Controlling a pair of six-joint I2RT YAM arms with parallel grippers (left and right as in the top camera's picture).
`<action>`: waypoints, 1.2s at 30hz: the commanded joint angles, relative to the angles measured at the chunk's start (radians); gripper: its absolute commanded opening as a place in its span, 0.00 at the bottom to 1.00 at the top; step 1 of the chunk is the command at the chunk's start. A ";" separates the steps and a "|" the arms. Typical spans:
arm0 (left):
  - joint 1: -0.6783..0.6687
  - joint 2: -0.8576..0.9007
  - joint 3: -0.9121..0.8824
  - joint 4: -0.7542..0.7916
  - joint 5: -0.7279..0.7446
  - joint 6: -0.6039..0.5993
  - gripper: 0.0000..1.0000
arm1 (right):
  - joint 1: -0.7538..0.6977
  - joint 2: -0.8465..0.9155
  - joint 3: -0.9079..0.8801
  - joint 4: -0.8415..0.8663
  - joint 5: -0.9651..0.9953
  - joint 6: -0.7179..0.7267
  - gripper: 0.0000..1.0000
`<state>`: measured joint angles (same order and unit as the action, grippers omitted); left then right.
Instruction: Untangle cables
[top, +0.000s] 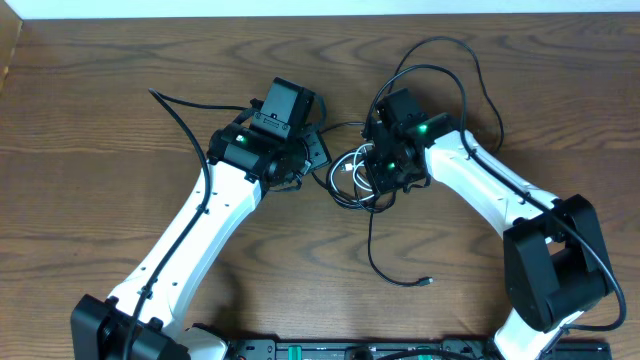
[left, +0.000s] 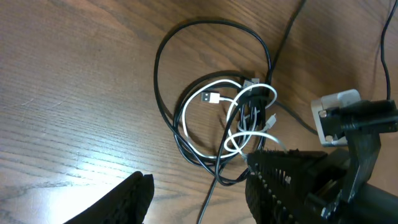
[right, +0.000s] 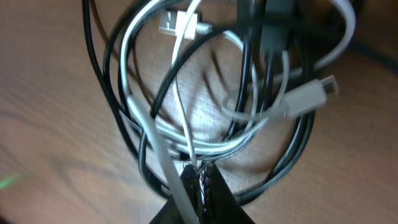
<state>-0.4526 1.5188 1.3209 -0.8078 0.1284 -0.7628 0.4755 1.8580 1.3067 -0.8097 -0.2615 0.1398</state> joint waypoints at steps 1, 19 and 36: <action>0.002 0.004 0.009 -0.003 -0.009 0.002 0.54 | 0.002 -0.009 0.076 -0.061 -0.050 -0.006 0.01; 0.002 0.004 0.009 -0.003 0.019 0.010 0.54 | -0.005 -0.299 0.464 -0.126 -0.212 0.005 0.01; 0.002 0.069 0.007 -0.003 0.056 0.010 0.54 | -0.019 -0.452 0.466 0.019 0.163 0.206 0.01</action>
<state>-0.4526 1.5742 1.3209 -0.8074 0.1604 -0.7620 0.4728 1.4090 1.7576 -0.8154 -0.1734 0.2966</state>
